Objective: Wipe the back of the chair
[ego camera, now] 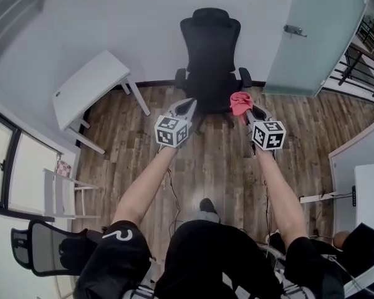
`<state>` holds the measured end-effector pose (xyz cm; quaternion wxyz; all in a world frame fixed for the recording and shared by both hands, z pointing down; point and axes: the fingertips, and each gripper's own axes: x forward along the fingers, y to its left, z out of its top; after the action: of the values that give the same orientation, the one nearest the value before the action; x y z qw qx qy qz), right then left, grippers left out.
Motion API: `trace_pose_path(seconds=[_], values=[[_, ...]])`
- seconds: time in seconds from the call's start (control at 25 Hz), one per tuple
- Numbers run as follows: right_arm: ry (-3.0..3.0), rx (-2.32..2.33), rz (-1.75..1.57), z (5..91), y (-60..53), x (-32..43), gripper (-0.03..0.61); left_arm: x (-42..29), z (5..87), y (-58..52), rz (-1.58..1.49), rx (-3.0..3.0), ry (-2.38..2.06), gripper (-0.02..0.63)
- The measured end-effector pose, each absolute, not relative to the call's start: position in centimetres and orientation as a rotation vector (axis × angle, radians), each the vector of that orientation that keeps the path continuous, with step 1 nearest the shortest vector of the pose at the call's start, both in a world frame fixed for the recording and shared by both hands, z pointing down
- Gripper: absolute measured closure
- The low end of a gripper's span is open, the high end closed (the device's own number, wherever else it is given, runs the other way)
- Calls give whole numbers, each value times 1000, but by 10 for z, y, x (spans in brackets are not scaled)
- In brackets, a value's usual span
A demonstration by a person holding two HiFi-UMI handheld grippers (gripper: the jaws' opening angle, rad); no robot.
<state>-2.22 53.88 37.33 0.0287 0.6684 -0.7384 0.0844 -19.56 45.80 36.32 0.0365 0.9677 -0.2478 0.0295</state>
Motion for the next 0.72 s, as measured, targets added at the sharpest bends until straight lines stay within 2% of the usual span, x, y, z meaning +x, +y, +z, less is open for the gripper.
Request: trace_pose_path(seconds=[0.72], values=[[-2310, 2054, 414, 406, 385, 73, 509, -100, 372, 320, 87, 2912, -811, 589]])
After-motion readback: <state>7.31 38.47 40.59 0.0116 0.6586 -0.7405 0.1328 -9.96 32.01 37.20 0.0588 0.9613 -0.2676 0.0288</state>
